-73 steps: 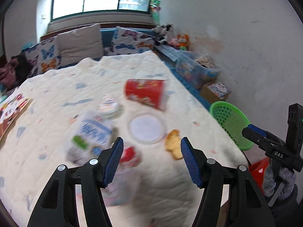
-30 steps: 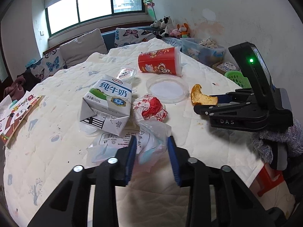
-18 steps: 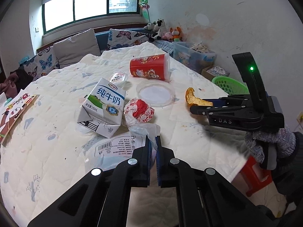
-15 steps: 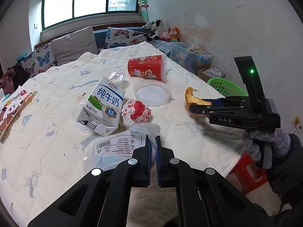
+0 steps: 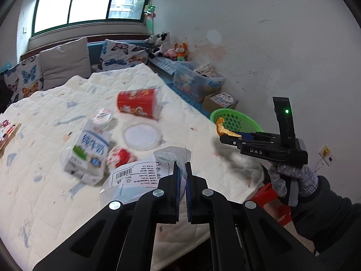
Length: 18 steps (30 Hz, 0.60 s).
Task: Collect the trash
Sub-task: 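Drop the orange peel into the green basket with the right tool while the left tool carries the bag over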
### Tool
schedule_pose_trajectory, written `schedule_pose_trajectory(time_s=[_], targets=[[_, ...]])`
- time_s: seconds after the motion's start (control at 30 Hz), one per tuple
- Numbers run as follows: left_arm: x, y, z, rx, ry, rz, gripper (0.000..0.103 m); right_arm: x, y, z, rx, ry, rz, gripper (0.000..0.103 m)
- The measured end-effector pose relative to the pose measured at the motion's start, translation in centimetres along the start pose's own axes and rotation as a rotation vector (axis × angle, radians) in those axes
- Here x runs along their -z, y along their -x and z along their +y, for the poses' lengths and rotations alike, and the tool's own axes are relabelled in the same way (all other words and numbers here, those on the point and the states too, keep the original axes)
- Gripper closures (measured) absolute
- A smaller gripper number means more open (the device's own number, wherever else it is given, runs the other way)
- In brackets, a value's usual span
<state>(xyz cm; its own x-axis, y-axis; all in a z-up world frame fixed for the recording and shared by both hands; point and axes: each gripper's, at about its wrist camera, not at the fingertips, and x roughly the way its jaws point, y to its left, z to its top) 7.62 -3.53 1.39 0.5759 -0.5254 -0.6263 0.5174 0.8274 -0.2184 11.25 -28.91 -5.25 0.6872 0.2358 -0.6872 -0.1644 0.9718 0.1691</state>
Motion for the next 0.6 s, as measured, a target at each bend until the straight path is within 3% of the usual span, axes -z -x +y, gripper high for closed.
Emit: schedule_pose_trajectory(time_s=[0.33, 0.6], targets=[[-5.8, -5.3, -4.2, 0.071, -0.073, 0.004, 0.098, 0.5, 2.6, -10.9, 0.174, -0.144, -0.015, 0.062], [-10.2, -9.6, -7.0, 0.092, -0.110, 0.025, 0.098, 2.2, 1.4, -16.9, 0.216, -0.258, 0.024, 0.062]])
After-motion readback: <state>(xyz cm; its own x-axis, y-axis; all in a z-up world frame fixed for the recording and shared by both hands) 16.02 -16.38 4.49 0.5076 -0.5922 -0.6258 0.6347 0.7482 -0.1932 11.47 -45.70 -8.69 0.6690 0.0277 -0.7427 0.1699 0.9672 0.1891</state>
